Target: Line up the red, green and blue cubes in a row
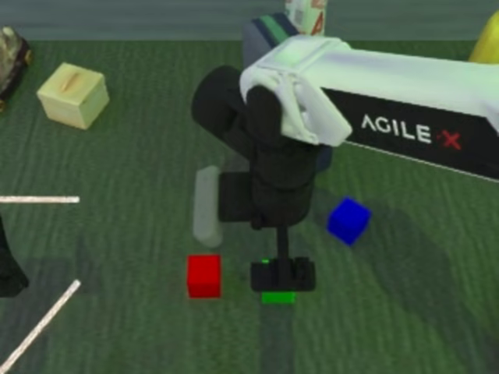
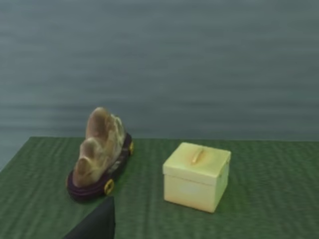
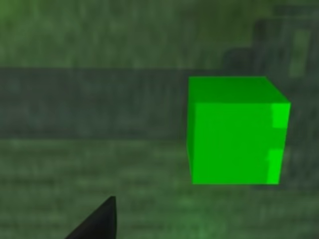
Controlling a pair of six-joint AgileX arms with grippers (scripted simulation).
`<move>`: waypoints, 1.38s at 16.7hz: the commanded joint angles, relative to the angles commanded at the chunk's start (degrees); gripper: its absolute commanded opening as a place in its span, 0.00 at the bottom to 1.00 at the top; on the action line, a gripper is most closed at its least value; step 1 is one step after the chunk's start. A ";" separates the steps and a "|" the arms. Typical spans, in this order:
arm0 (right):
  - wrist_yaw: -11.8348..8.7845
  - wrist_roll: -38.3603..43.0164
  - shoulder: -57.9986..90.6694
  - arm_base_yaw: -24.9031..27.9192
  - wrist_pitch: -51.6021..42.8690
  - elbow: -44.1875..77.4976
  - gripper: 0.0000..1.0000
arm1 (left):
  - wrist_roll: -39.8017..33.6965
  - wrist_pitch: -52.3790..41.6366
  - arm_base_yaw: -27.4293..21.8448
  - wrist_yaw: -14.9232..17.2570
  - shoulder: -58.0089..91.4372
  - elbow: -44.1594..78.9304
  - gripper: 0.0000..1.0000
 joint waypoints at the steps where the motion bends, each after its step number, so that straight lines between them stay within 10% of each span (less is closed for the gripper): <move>1: 0.01 0.17 0.03 -0.15 0.02 0.02 1.00 | 0.00 0.00 0.00 0.00 0.00 0.00 1.00; 12: 0.29 22.91 2.63 -17.07 1.79 0.88 1.00 | 0.00 0.00 0.00 0.00 0.00 0.00 1.00; 23: 0.34 23.46 7.15 -17.42 13.12 -5.56 1.00 | 0.00 0.00 0.00 0.00 0.00 0.00 1.00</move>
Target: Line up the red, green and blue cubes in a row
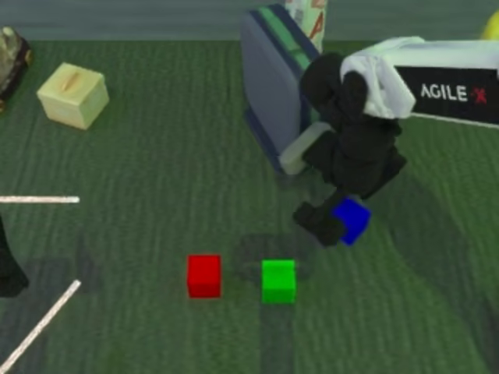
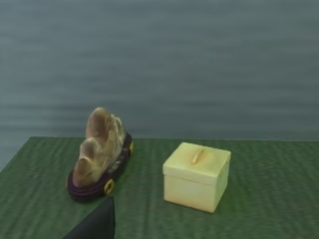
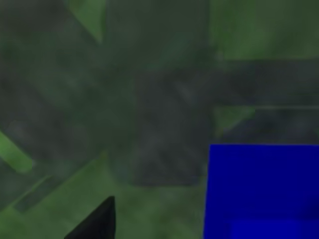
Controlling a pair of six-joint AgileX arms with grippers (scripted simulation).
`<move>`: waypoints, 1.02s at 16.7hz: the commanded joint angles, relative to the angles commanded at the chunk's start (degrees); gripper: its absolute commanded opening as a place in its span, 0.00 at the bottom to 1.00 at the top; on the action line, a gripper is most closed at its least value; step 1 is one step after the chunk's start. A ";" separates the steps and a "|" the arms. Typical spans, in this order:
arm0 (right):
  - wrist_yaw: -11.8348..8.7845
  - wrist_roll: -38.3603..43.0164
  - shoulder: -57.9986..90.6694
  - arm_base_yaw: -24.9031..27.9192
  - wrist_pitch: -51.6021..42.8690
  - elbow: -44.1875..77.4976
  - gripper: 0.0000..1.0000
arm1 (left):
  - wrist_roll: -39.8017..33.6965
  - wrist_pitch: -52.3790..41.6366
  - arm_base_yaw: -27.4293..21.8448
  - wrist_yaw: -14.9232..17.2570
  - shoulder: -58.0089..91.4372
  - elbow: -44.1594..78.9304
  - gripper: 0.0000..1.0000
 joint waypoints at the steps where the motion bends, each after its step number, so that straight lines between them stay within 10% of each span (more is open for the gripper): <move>1: 0.01 0.02 0.95 0.00 2.24 -1.22 1.00 | 0.00 0.00 0.00 0.00 0.00 0.00 1.00; 7: 0.03 0.03 2.61 0.02 5.48 -3.20 1.00 | 0.00 0.00 0.00 0.00 0.00 0.00 1.00; 17: 0.03 0.03 2.61 0.02 5.48 -3.20 0.25 | 0.00 0.00 0.00 0.00 0.00 0.00 1.00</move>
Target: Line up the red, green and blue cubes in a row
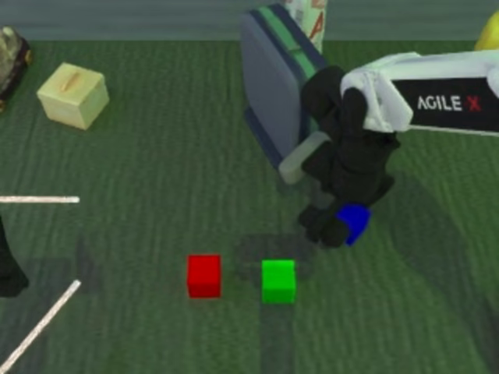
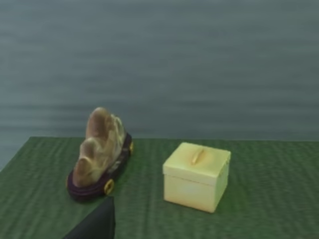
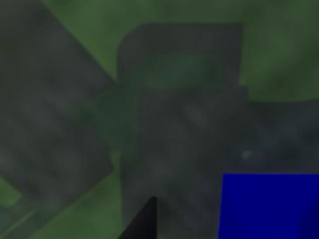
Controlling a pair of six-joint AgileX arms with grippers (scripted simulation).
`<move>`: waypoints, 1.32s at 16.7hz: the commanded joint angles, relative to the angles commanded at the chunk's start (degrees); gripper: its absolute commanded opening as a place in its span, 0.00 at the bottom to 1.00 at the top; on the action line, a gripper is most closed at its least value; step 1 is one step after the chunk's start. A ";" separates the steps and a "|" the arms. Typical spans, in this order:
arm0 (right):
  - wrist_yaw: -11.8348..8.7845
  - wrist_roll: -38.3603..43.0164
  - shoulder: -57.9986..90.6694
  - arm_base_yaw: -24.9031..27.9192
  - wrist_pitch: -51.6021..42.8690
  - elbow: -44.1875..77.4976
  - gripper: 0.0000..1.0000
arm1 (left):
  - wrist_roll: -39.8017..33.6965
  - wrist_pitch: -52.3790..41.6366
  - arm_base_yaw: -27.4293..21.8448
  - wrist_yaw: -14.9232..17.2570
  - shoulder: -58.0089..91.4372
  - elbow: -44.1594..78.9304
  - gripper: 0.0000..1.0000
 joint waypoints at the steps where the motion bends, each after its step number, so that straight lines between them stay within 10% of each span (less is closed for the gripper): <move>1: 0.00 0.00 0.00 0.00 0.00 0.00 0.17 | 0.00 0.00 0.00 0.00 0.00 0.00 1.00; 4: 0.00 0.00 0.00 0.00 0.00 0.00 0.00 | 0.00 0.00 0.00 0.00 0.00 0.00 1.00; 22: -0.68 0.31 -7.37 0.63 -14.08 8.39 0.00 | 0.00 0.00 0.00 0.00 0.00 0.00 1.00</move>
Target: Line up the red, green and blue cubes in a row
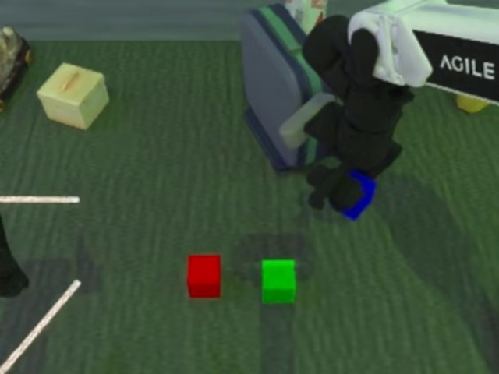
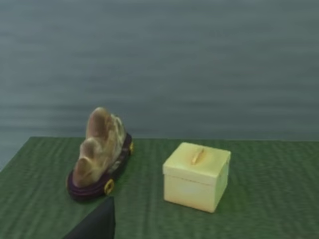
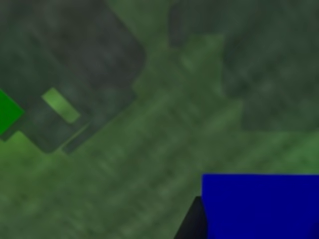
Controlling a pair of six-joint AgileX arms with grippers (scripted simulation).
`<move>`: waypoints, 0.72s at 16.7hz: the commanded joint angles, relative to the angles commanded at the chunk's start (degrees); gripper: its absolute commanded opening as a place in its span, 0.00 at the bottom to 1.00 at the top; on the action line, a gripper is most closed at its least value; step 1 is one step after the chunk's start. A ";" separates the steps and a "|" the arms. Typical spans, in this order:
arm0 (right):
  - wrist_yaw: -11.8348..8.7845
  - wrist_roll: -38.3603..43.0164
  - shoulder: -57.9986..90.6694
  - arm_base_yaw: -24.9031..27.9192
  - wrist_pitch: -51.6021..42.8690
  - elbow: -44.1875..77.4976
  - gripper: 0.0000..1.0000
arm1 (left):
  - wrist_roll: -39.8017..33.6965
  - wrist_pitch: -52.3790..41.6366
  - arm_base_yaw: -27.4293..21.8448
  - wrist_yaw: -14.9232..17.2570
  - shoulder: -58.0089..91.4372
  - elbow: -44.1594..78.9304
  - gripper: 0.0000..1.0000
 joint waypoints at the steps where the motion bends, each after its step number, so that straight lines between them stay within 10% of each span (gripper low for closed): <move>1: 0.00 0.00 0.00 0.00 0.00 0.00 0.00 | 0.00 0.00 0.00 0.00 0.00 0.00 1.00; 12: -0.76 -20.88 -7.89 4.93 0.73 -9.85 0.00 | 0.00 0.00 0.00 0.00 0.00 0.00 1.00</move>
